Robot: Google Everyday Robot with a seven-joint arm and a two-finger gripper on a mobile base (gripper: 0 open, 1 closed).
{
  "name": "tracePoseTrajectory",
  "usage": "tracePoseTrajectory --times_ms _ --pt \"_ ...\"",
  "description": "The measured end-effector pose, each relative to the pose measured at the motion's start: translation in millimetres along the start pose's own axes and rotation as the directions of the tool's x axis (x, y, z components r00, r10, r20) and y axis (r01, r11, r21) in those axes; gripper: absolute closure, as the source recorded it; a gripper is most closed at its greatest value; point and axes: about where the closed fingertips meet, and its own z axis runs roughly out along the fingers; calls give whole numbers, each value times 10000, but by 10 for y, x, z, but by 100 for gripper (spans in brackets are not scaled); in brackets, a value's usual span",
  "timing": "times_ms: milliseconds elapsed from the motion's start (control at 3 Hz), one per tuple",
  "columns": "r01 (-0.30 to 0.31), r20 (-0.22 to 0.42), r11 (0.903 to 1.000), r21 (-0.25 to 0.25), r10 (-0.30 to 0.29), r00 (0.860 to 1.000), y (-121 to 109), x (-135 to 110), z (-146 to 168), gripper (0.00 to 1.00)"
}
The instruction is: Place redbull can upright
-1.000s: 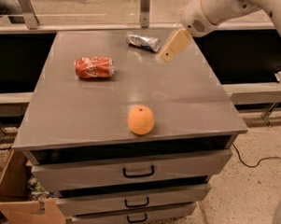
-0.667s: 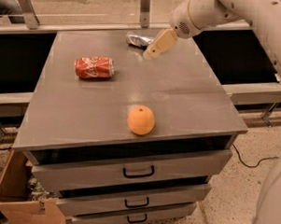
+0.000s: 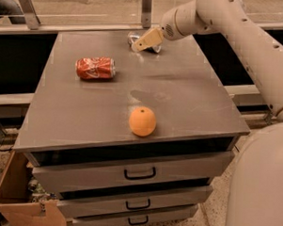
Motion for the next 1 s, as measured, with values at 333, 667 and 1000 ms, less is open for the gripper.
tracePoseTrajectory --times_ms 333,667,1000 --pt "-528 155 9978 407 522 9985 -231 32 305 0" --pt "-696 -4 9951 700 698 9976 -428 59 530 0" --pt "-756 -408 9920 1015 801 9960 -597 109 688 0"
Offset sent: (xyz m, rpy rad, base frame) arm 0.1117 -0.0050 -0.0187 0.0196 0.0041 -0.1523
